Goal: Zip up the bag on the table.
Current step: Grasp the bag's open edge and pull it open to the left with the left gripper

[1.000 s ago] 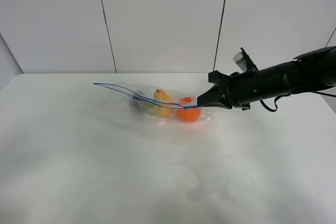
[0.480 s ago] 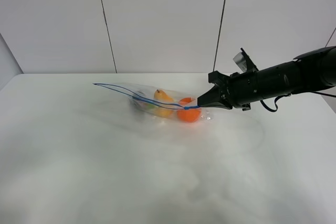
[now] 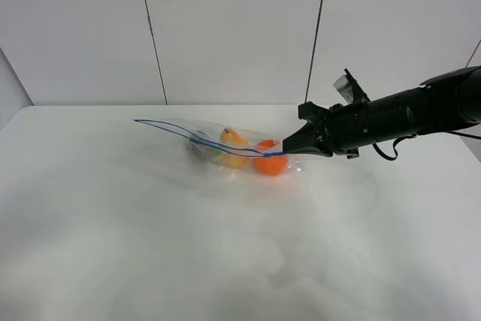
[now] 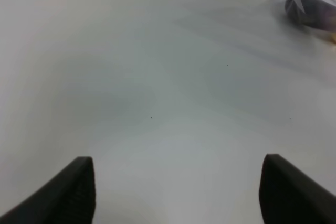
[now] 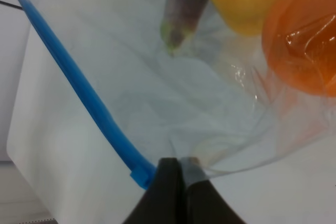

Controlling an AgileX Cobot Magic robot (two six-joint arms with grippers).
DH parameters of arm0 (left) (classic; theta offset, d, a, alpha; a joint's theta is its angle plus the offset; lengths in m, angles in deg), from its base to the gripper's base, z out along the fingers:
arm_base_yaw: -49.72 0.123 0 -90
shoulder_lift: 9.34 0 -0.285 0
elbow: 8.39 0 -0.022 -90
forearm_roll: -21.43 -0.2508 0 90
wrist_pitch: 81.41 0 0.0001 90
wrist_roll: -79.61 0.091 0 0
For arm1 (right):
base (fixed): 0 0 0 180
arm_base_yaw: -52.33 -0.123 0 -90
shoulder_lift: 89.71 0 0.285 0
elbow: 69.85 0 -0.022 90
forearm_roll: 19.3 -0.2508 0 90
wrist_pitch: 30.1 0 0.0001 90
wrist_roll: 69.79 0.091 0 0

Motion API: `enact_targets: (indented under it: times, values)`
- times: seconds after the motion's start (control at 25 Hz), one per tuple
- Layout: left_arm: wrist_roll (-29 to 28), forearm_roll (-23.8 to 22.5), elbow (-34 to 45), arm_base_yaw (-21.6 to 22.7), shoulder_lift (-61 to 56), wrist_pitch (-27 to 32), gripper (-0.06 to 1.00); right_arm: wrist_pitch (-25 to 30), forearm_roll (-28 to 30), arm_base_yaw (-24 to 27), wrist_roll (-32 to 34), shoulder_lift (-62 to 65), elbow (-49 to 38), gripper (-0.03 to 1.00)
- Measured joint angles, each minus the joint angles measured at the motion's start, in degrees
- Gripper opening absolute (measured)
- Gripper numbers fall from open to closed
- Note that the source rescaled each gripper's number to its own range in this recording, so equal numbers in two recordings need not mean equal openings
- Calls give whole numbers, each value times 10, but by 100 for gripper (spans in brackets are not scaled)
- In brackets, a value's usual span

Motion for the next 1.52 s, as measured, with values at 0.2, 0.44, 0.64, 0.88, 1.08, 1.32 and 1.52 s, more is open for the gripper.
enact_targets:
  times: [0.2, 0.44, 0.64, 0.88, 1.08, 1.32, 1.52]
  values:
    - [1, 0, 0, 0, 0, -2, 94, -5, 4, 0, 0, 0, 0, 0]
    - [2, 0, -13, 0, 0, -18, 94, -10, 8, 0, 0, 0, 0, 0]
    - [5, 0, -30, 0, 4, -37, 94, -11, 13, 0, 0, 0, 0, 0]
    - [27, 0, -71, 0, 98, -75, 94, -11, 17, 0, 0, 0, 0, 0]
    - [32, 0, -120, 0, 189, -144, 94, -11, 18, 0, 0, 0, 0, 0]
    - [47, 0, -180, 0, 297, -199, 94, -11, 21, 0, 0, 0, 0, 0]
    - [52, 0, -209, 0, 372, -231, 94, -11, 24, 0, 0, 0, 0, 0]
